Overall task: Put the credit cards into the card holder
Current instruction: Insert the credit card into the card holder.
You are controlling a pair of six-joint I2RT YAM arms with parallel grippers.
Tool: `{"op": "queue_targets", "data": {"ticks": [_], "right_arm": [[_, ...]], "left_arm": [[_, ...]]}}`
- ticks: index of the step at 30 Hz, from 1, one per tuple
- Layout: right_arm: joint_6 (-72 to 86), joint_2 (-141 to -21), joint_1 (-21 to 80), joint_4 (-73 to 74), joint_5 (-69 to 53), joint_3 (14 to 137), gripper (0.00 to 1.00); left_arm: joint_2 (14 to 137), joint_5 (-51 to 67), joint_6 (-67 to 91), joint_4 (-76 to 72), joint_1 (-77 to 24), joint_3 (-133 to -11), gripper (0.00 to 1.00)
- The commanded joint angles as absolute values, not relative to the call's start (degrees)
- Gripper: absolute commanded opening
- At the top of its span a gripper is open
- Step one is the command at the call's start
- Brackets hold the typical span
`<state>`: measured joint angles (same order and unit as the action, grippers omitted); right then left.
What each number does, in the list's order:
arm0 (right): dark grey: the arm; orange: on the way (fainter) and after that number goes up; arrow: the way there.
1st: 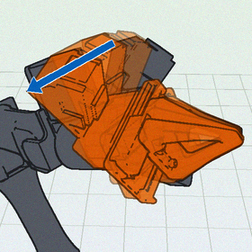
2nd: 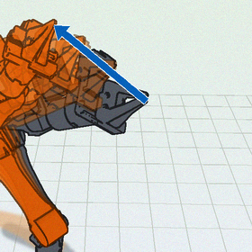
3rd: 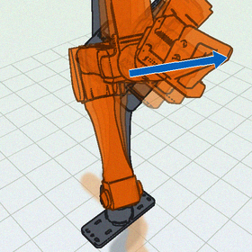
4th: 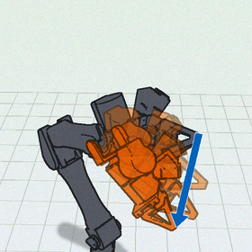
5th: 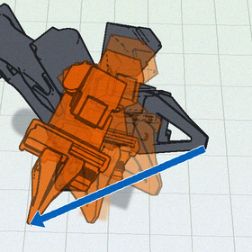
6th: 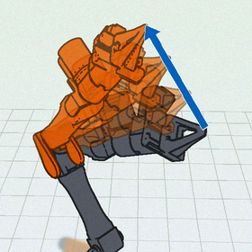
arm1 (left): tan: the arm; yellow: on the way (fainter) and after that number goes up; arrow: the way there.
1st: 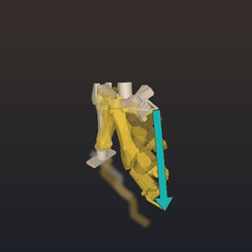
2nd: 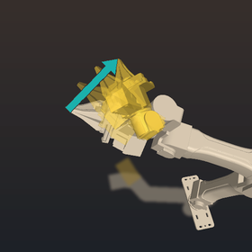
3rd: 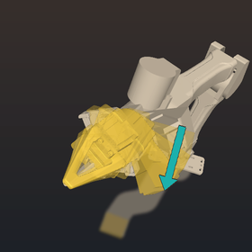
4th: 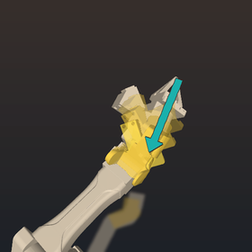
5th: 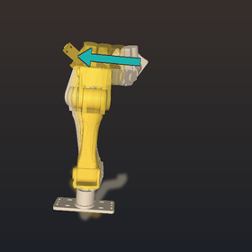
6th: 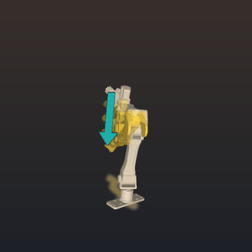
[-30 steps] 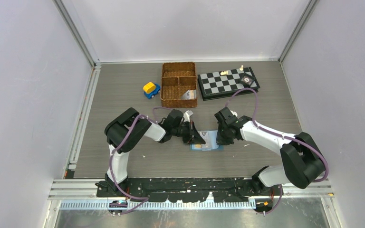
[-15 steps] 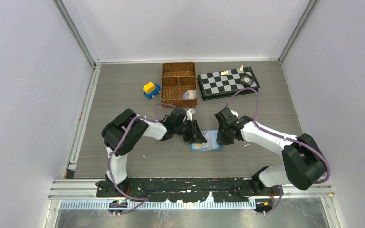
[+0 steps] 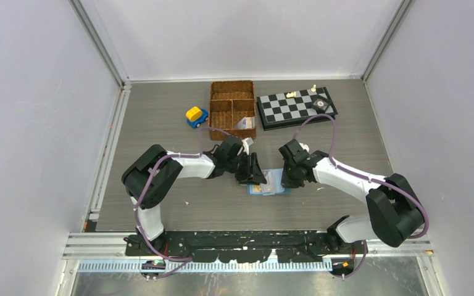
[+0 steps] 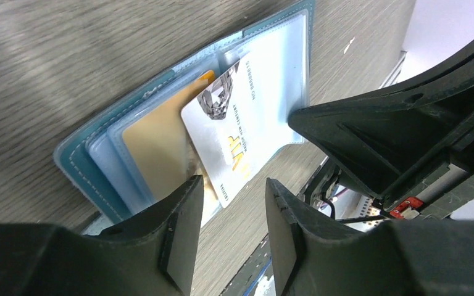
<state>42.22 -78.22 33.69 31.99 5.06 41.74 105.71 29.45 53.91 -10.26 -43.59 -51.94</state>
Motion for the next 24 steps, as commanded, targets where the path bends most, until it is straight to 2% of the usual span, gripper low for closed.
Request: {"op": "queue_targets", "data": {"ticks": [1,4,12,24], "right_arm": [[42.3,-75.8,33.8,33.8,7.8,42.9,0.02],[42.3,-75.4,33.8,33.7,7.7,42.8,0.04],[42.4,-74.6,33.8,33.5,7.5,42.7,0.19],[42.6,-74.8,33.8,32.2,5.9,42.2,0.19]], "left_arm": [[104.2,23.8,48.7,-0.2,-43.3,-52.2,0.45],[103.7,24.2,48.5,-0.7,-43.8,-52.2,0.46],[105.3,26.6,49.9,-4.9,-44.6,-52.1,0.45],[108.8,27.6,50.6,-6.6,-46.0,-54.5,0.43]]}}
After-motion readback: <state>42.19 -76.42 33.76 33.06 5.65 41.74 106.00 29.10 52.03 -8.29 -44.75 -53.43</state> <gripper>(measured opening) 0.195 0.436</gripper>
